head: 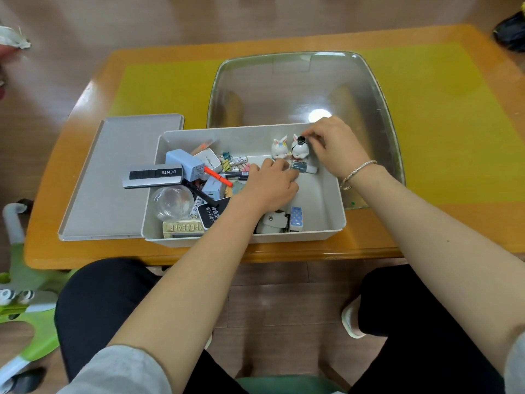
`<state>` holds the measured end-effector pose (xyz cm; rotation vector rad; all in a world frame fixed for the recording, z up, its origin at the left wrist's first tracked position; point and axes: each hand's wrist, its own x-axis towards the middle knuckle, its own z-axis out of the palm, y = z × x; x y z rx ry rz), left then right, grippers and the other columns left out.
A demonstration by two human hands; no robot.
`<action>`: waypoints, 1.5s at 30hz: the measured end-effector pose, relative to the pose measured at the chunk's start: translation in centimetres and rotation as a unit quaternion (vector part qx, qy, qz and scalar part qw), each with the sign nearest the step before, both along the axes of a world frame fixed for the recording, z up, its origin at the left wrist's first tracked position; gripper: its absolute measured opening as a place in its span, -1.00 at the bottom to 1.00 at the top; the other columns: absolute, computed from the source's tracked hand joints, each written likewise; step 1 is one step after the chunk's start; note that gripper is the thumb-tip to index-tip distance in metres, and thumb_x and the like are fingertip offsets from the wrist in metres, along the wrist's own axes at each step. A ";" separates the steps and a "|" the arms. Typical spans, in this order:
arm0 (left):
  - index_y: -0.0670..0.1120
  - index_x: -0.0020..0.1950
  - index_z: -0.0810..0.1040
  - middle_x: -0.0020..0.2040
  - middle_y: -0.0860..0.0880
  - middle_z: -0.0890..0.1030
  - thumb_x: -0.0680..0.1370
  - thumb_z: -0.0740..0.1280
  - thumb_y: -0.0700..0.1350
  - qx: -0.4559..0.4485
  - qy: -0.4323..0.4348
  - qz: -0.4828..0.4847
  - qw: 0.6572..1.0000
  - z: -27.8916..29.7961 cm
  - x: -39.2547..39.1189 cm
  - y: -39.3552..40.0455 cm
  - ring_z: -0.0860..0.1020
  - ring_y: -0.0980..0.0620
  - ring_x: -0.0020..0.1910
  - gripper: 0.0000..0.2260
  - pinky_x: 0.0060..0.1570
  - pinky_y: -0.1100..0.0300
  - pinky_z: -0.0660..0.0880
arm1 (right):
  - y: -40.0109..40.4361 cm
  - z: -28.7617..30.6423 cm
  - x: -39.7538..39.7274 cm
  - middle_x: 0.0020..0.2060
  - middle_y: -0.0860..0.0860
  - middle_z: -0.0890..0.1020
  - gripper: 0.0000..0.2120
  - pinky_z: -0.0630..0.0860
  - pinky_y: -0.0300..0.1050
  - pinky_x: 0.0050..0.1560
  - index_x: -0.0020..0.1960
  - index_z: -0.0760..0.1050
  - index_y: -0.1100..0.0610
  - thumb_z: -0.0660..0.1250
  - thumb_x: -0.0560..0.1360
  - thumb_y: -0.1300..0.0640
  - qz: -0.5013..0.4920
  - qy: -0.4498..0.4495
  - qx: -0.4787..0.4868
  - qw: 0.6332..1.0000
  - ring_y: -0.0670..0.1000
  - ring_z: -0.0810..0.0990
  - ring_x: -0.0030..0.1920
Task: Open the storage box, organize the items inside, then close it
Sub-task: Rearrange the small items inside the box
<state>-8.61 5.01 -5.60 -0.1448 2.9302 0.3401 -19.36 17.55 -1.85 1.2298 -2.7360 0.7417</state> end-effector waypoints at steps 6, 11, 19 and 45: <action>0.03 0.32 0.47 0.32 -0.06 0.41 0.60 0.08 -0.01 0.004 0.026 0.020 0.999 0.0 0.0 0.1 0.30 -0.11 0.27 -0.67 0.17 -0.05 0.18 | -0.3 0.0 0.0 0.00 0.10 0.58 -0.78 0.34 -0.08 0.07 0.13 0.56 0.15 0.27 0.52 0.16 -0.013 0.012 0.041 0.999 0.13 0.43 0.12; -0.08 -0.15 0.48 -0.12 -0.05 0.57 0.55 0.17 -0.08 0.046 0.203 0.127 0.970 1.2 -0.4 0.0 0.49 -0.12 -0.08 -0.84 -0.12 0.06 0.27 | -0.9 0.3 -0.1 0.05 0.04 0.57 -0.75 0.30 -0.01 0.06 0.17 0.55 0.02 0.26 0.53 0.05 -0.021 0.060 0.124 0.990 0.13 0.42 0.18; -0.14 0.24 0.46 0.18 -0.16 0.42 0.54 0.27 -0.29 0.096 0.238 0.208 0.944 0.6 -2.1 0.2 0.50 -0.15 0.00 -0.73 -0.09 0.09 0.32 | -1.1 0.5 -0.2 0.07 0.09 0.53 -0.73 0.31 -0.04 0.07 0.18 0.55 0.10 0.28 0.51 0.06 -0.018 0.045 0.141 0.989 0.13 0.40 0.18; -0.14 0.33 0.36 0.27 -0.17 0.39 0.54 0.20 -0.30 0.139 0.200 0.158 0.957 1.2 -0.8 -0.4 0.49 -0.20 0.00 -0.65 -0.12 0.04 0.32 | -0.8 1.2 -0.9 0.05 0.06 0.58 -0.77 0.25 -0.03 0.03 0.11 0.60 -0.02 0.34 0.46 0.09 -0.051 0.098 0.188 0.976 0.16 0.45 0.10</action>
